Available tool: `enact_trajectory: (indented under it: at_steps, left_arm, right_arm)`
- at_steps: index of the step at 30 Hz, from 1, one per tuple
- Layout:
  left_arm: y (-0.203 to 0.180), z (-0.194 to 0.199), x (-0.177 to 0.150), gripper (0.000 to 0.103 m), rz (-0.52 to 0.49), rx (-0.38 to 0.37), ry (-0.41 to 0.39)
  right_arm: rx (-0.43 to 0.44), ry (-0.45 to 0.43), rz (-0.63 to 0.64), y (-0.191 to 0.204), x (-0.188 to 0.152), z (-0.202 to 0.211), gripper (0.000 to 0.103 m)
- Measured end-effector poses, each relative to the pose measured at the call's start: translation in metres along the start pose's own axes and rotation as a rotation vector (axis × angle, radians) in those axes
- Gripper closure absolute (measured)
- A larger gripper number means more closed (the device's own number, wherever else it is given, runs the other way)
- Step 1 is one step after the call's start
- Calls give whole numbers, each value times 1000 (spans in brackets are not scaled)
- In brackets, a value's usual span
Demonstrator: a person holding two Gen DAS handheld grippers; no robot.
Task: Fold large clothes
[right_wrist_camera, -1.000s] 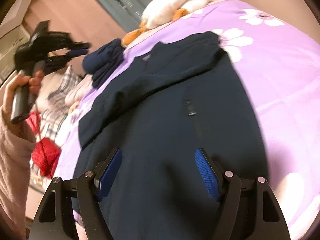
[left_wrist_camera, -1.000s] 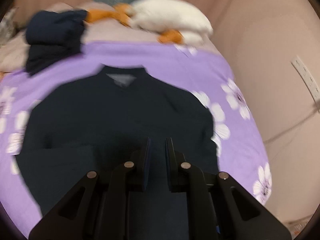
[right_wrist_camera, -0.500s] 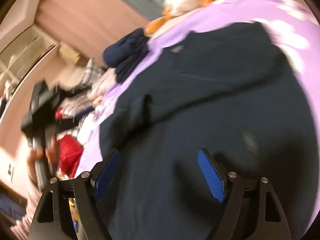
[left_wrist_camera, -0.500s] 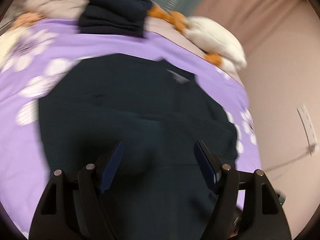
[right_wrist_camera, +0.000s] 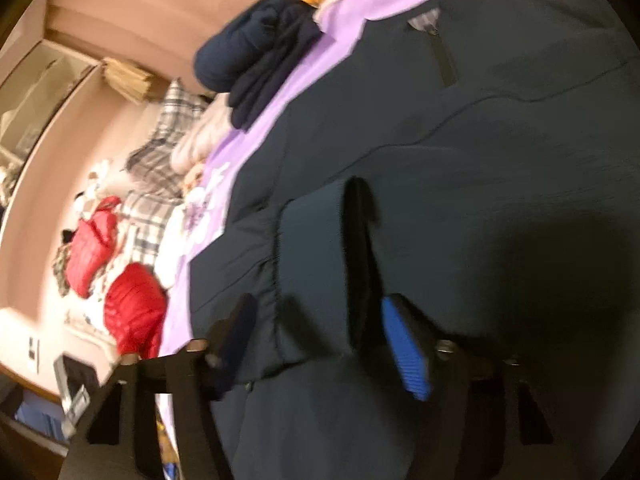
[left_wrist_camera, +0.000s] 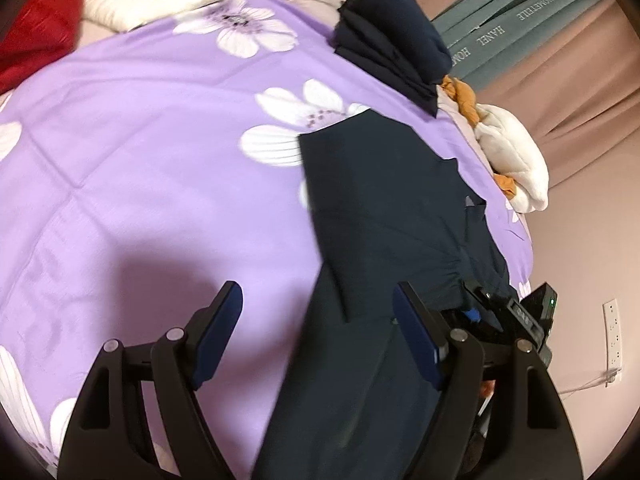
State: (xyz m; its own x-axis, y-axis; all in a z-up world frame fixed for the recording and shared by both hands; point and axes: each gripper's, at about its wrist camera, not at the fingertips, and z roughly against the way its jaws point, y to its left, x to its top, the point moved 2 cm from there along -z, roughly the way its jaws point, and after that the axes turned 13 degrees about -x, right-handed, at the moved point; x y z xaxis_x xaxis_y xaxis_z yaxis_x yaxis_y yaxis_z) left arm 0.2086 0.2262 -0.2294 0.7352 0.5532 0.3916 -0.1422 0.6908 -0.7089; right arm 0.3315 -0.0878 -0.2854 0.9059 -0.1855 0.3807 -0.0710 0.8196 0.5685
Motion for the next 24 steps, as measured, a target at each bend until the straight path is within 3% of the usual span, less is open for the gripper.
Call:
enact_trajectory:
  at_steps: [1,2,3,7,10,13,16,19,24]
  left_arm:
    - [3,1,-1,26,4,-2,3]
    - [7,2,-2,26,11,-8,6]
    - [11,2,-2,26,18,-16,10]
    - [15,2,-5,26,28,-40,20]
    - [9,-2,-4,26,13,-54,32]
    - [3,-8,-4,26,1,-70,48]
    - [-4,-18,-2,26,3,-92,73]
    - [-12,-30,2,26,0,-104,84]
    - [-30,-61,17,26,52,-207,109]
  right_arm:
    - [-1,2,-5,-2,0,2,63]
    - [-9,-10,-3,-1,1,4,80]
    - [-11,-14,2,1,3,6,90]
    - [-75,-104,117,34,16,32,93]
    - [-48,-286,154,52,37,91,93]
    - [-54,-454,122,43,61,150,93]
    - [-173,-539,87,8,76,184,93]
    - [-280,-551,-5,-45,75,193,93]
    - [-412,-426,-118,-123,56,160,93]
